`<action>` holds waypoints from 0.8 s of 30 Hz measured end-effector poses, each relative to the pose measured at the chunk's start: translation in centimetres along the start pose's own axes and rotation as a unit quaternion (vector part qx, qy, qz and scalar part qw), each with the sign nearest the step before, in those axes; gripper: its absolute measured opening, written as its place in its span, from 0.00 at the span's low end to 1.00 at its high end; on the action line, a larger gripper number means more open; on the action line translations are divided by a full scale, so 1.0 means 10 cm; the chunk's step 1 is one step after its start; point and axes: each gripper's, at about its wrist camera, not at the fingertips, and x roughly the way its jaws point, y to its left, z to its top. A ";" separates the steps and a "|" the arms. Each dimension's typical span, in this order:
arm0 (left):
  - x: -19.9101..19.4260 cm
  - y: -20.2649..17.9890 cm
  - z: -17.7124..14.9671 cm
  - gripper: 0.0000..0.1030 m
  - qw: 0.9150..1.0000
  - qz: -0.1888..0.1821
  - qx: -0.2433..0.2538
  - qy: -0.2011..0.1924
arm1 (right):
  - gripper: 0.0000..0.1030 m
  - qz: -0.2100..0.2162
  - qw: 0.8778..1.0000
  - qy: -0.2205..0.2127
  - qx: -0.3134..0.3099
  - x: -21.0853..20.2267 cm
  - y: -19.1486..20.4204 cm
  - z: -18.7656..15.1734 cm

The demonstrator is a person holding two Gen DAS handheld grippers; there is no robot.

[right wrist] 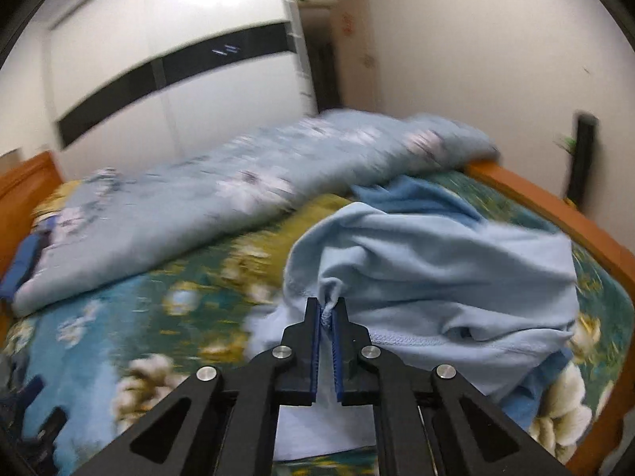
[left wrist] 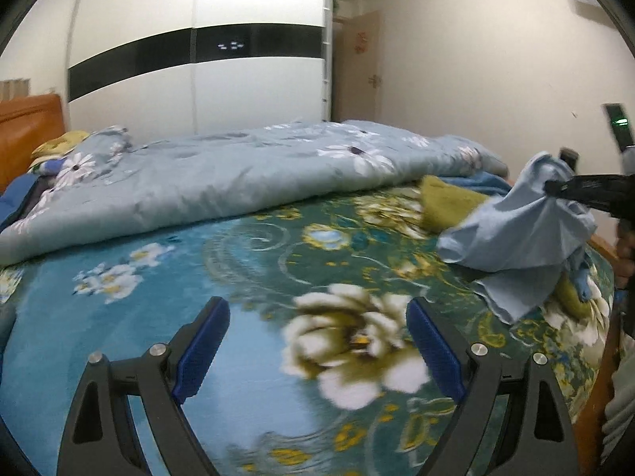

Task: Fold clothes
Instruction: 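Grasp the light blue shirt with both grippers and lift it off the pile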

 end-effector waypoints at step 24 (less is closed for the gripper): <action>-1.68 2.65 -0.67 0.89 0.965 0.210 -0.156 -0.037 | 0.06 0.348 0.910 0.133 -0.182 0.00 4.57 -1.80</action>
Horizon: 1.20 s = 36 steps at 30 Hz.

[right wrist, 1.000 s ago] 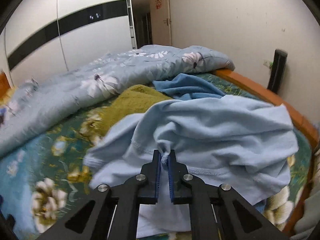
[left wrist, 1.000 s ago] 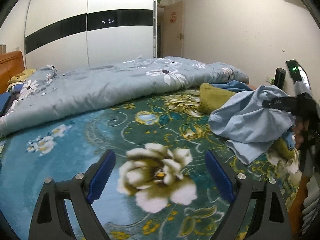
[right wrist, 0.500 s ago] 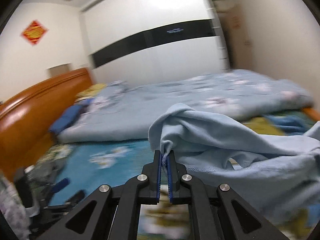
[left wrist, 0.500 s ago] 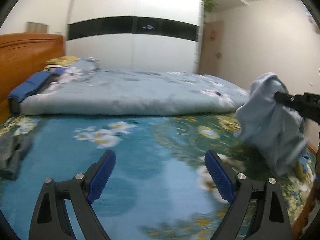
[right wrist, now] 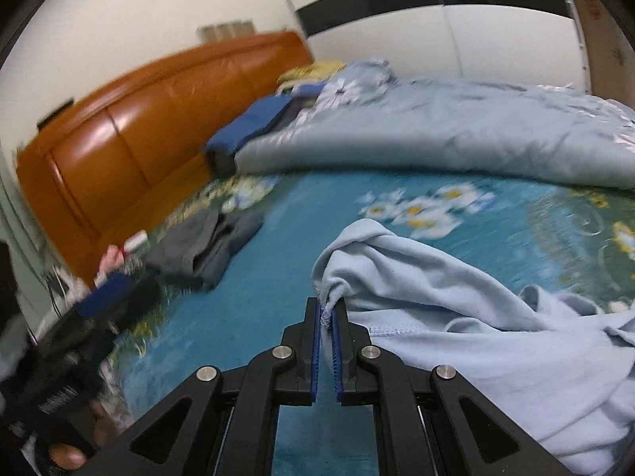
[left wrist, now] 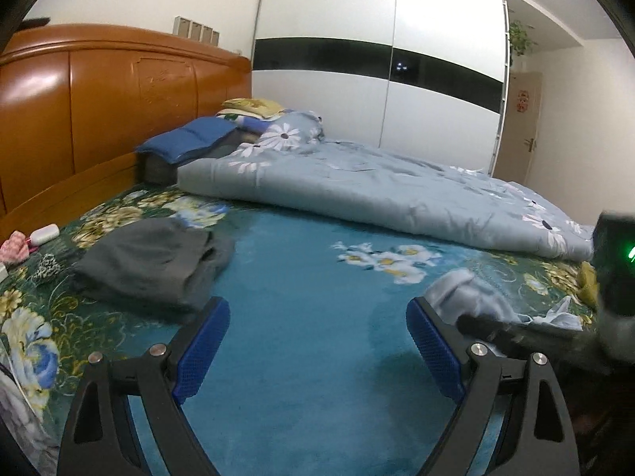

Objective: Fold clothes

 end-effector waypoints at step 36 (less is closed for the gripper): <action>1.07 -0.90 -0.23 0.43 0.962 -0.204 0.021 0.182 | 0.33 -0.084 0.981 0.173 0.015 0.17 -2.37 0.13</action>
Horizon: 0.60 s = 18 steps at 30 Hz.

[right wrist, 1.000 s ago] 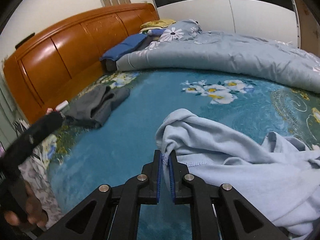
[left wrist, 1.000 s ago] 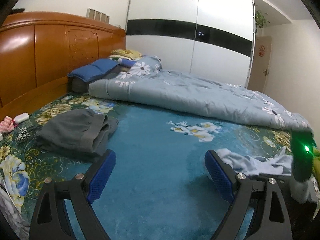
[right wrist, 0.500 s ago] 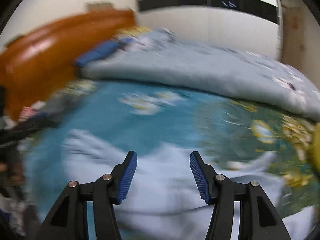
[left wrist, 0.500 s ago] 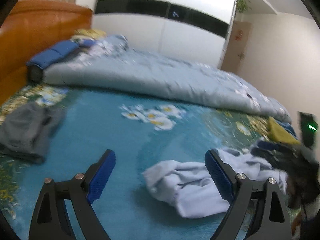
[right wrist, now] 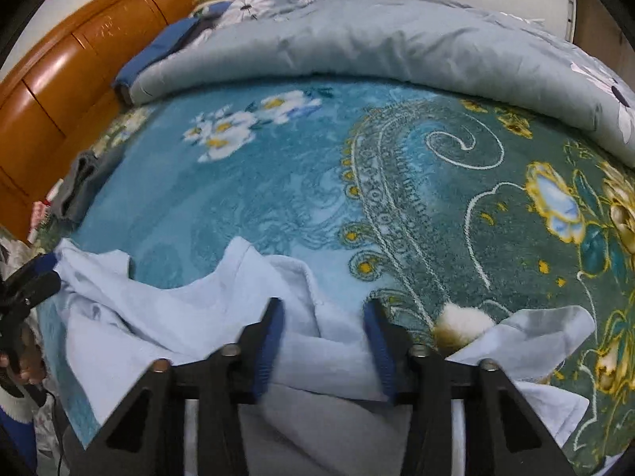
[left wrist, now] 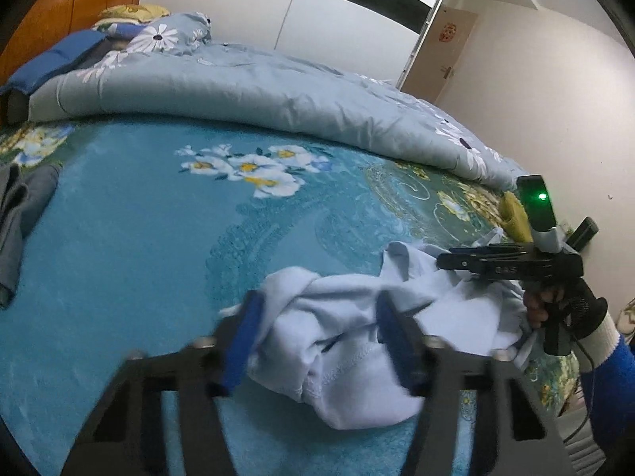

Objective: Fold clothes

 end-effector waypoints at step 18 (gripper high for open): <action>-1.08 -0.08 0.56 0.07 0.986 -0.022 0.002 -0.164 | 0.04 -0.058 0.967 -0.244 0.048 -1.98 0.01 0.18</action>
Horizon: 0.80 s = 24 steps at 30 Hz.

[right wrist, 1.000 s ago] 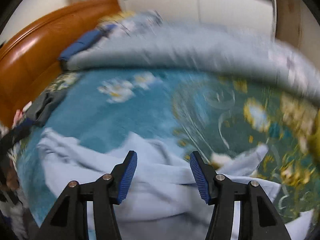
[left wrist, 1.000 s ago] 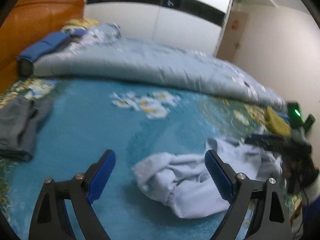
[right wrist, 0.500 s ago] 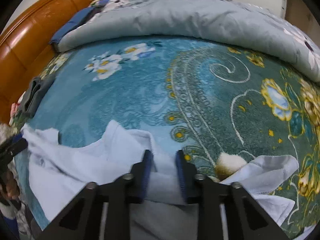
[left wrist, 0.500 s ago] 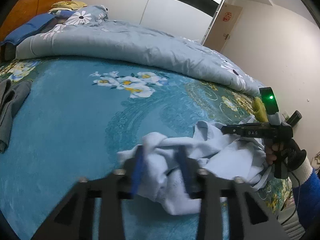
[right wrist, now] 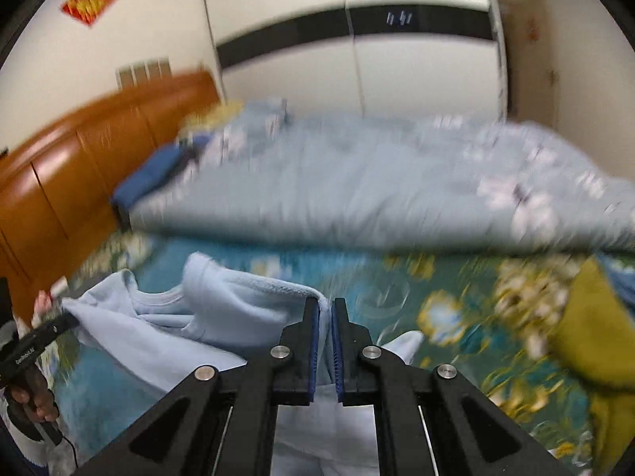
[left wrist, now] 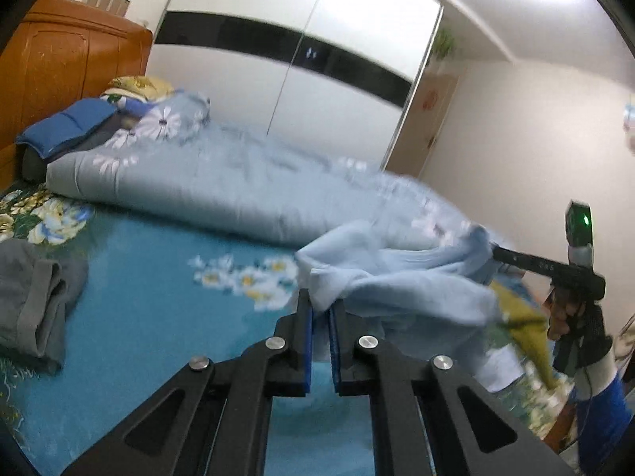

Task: Fold clothes
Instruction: 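Regrasp the shirt edges with both grippers and lift it up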

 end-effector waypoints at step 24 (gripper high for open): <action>0.27 0.01 -1.05 0.47 0.989 0.034 0.093 0.111 | 0.04 -0.008 0.998 0.055 0.021 -0.03 -0.31 -0.61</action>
